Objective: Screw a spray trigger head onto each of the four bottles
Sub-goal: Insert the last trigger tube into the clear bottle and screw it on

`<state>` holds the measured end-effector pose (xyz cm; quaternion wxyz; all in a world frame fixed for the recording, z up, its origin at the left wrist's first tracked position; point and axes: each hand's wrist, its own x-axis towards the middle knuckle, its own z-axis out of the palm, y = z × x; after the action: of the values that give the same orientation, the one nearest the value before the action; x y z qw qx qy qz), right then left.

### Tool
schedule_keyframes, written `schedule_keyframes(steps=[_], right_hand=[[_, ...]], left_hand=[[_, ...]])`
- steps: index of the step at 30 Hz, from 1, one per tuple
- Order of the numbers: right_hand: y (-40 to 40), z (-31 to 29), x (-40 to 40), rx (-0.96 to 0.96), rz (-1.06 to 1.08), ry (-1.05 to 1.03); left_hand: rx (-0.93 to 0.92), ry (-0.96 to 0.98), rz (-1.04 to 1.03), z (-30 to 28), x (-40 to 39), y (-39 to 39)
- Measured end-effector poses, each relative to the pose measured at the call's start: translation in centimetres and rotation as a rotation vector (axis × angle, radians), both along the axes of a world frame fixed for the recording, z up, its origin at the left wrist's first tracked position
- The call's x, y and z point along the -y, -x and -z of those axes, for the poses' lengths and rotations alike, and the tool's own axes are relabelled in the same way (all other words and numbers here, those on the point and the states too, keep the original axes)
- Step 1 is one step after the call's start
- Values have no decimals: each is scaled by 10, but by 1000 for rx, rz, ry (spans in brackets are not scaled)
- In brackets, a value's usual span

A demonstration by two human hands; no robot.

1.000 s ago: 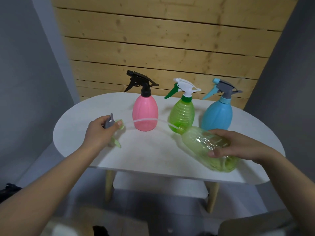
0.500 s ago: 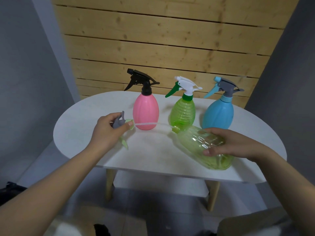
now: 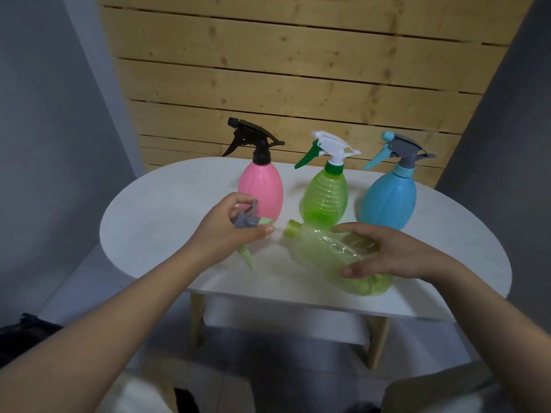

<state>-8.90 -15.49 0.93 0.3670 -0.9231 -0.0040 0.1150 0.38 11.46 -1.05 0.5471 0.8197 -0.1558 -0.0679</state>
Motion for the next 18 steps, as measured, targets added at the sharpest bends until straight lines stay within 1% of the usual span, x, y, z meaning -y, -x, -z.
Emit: schedule_keyframes(steps=[2,4,7,12,18], right_hand=[[-1,1,-4,17,-23,30],[-2,1,-6,29,-40,49],[-3,-1,-8,37,-61,57],[-4,-2,-12,38,-73,53],[-4,-7,-10,-30,-99,-46]], left_hand=[[-36,0,87,-2,3,3],[-48,39,149,-6,6,6],[-53,60,174,-11,7,5],[-29,-46,221,-16,6,2],[-75,-113,359,-21,7,8]])
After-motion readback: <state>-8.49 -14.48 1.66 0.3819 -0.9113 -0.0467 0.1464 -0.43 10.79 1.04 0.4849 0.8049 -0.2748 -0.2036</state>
